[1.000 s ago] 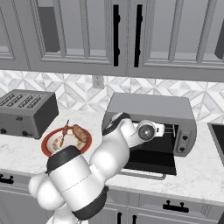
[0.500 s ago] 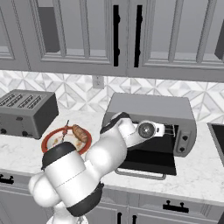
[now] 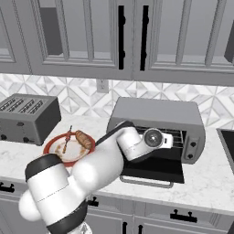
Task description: Pick up the kebab skewer and baguette bread, and place them inside the toaster oven. Close the toaster oven door and start by setting the timer.
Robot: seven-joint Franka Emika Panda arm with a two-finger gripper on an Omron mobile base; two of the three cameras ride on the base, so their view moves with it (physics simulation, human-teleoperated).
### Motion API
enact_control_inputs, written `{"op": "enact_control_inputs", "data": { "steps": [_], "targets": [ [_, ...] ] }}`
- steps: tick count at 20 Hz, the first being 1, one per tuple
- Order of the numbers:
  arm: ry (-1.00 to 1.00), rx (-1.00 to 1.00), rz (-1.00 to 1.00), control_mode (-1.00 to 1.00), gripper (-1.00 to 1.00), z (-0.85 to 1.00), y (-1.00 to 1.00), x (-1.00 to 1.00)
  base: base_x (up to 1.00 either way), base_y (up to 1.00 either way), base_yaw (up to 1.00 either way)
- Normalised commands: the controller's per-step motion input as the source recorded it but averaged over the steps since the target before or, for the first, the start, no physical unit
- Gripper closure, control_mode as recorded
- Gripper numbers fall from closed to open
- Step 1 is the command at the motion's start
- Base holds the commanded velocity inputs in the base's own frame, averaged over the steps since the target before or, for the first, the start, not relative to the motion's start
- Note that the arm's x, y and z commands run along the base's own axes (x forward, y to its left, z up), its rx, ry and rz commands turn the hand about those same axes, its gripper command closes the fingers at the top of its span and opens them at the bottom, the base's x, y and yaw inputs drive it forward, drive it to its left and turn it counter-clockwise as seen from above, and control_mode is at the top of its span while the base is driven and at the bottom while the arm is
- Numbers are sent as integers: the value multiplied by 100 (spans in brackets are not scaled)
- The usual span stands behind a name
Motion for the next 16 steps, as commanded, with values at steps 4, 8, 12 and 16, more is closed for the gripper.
{"op": "enact_control_inputs", "data": {
  "steps": [4, 8, 12, 16],
  "targets": [
    [9, -1, 1, -100, -100, -100, 0, -77, 0, 0, 0],
    [7, 0, 0, -100, -100, -100, 0, -64, 0, 0, 0],
    [5, 0, 0, -100, -100, -100, 0, -65, 0, 0, 0],
    [5, 0, 0, -100, -100, -99, 0, -65, 0, 0, 0]
  ]
}}
